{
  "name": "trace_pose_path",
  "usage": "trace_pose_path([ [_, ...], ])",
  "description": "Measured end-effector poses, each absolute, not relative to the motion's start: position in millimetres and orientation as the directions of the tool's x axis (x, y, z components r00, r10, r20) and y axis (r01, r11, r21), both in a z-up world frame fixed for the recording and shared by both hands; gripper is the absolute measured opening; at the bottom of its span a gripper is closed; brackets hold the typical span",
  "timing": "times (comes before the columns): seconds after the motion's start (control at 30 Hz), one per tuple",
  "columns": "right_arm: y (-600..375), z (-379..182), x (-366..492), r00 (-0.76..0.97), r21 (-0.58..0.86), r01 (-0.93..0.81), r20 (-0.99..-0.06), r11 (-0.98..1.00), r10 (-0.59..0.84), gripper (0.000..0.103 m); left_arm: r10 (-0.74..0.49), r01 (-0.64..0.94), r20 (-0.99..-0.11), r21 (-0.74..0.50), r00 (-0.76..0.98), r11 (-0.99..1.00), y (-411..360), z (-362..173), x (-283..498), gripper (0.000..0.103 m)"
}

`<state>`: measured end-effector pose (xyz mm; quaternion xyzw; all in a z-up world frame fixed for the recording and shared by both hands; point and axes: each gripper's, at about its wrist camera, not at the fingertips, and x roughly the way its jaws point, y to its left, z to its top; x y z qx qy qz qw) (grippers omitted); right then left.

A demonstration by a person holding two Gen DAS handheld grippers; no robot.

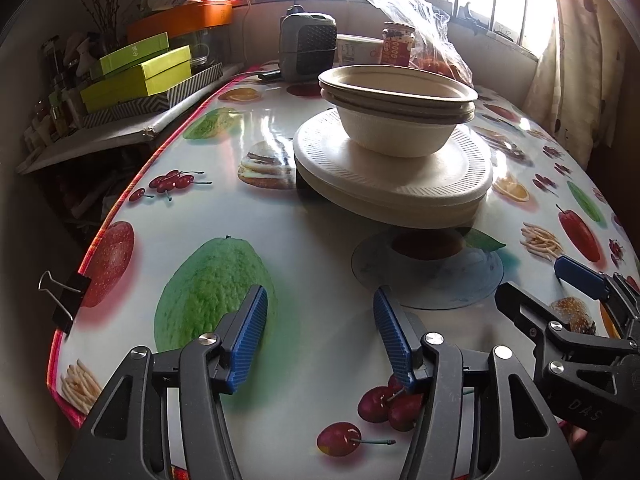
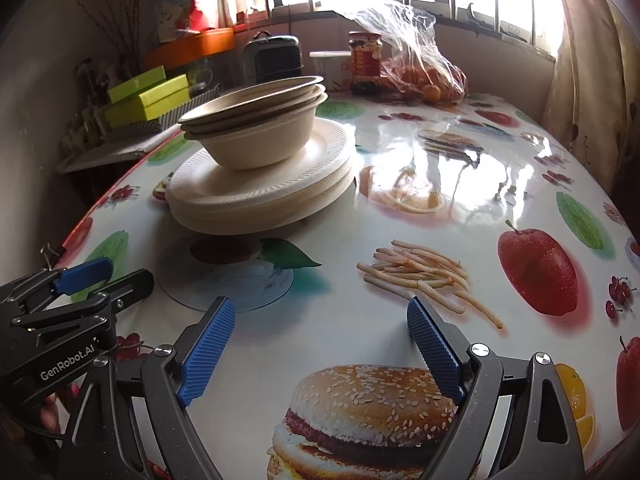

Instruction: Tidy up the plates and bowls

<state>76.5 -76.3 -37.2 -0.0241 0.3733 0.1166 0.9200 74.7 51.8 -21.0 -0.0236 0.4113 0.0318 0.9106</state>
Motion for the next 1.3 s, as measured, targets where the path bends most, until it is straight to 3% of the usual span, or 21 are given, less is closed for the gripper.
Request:
trace_pose_path([
  [0.6, -75.5, -40.9, 75.2, 0.703, 0.005, -0.227, -0.691, 0.974, 0.168, 0.095, 0.051, -0.088, -0.741, -0.011, 0.670, 0.996, 47.6, -22.5, 73.6, 0.065],
  [0.67, -75.7, -41.4, 75.5, 0.702, 0.006, -0.227, -0.693, 0.974, 0.168, 0.099, 0.052, -0.088, -0.740, -0.011, 0.670, 0.996, 47.5, -22.4, 73.7, 0.066],
  [1.3, -75.4, -42.1, 75.8, 0.702, 0.003, -0.227, -0.693, 0.974, 0.166, 0.100, 0.051, -0.088, -0.741, -0.011, 0.670, 0.996, 47.6, -22.6, 73.5, 0.066],
])
